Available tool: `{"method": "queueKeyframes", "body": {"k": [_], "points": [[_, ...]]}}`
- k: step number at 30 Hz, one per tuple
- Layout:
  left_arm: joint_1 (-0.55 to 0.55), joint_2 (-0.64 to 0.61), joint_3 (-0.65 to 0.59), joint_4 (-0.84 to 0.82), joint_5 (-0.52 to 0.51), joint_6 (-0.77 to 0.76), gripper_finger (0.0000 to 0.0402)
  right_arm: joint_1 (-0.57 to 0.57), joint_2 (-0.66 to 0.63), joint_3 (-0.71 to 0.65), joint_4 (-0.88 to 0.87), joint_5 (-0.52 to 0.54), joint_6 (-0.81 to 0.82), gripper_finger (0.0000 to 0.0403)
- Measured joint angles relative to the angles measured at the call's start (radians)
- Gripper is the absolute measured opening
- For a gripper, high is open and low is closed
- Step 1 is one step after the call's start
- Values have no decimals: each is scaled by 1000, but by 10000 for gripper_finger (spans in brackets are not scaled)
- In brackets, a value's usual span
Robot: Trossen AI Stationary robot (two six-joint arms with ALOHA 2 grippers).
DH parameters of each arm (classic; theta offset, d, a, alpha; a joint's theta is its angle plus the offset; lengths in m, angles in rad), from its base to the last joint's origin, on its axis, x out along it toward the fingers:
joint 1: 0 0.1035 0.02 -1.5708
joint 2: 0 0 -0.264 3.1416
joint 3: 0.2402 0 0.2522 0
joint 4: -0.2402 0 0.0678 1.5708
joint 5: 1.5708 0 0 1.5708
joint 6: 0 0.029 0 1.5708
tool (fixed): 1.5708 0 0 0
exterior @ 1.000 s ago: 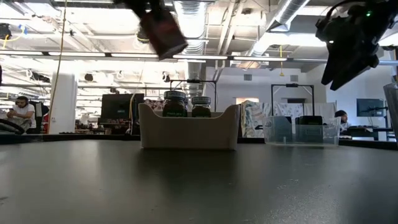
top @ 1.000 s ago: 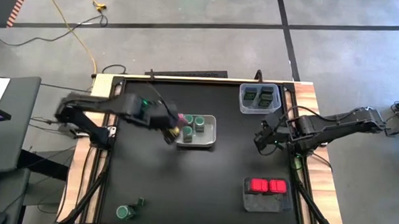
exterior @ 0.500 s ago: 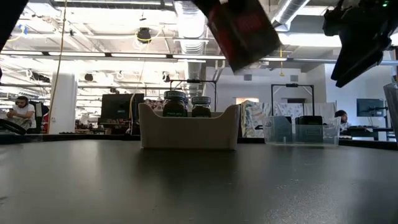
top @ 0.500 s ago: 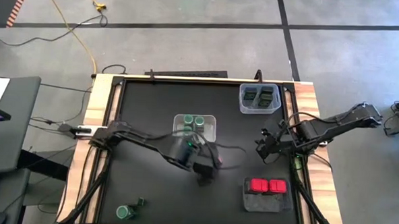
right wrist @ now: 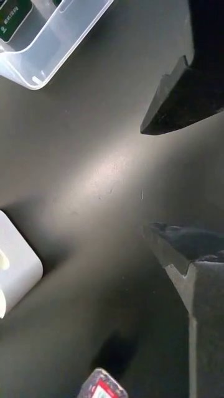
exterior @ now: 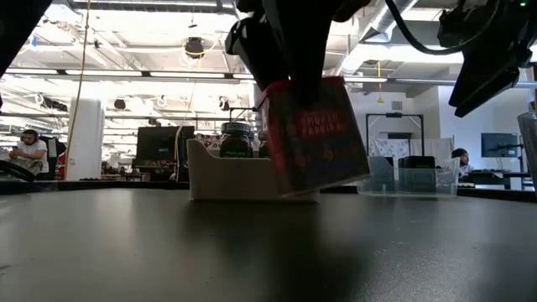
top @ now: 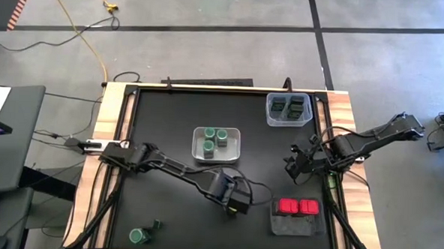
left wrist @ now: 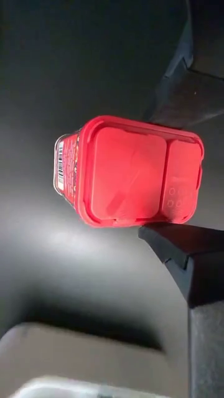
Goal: Sort spices by type
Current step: Put the red seasoning can into the black bin
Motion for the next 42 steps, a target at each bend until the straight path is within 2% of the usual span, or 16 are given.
{"method": "queueKeyframes", "body": {"k": [6, 21, 25, 28, 35, 42], "points": [[2, -7, 0, 1, 24, -93, 234, 0, 0, 0, 0, 0, 0, 270], [4, -8, 0, 6, 27, -66, 237, 0, 0, 0, 49, 0, -1, 270], [5, -8, 0, 6, 27, -39, 237, 1, 0, 0, 88, -41, -90, 270], [5, -8, 5, 2, 27, -30, 238, 28, 0, -1, 95, -77, -129, 270], [5, -8, 10, 5, 28, -18, 238, 124, 0, -1, 37, -77, -114, 270], [6, -5, -30, 37, 71, 29, 238, 145, 0, -1, 52, -76, -70, 270]]}}
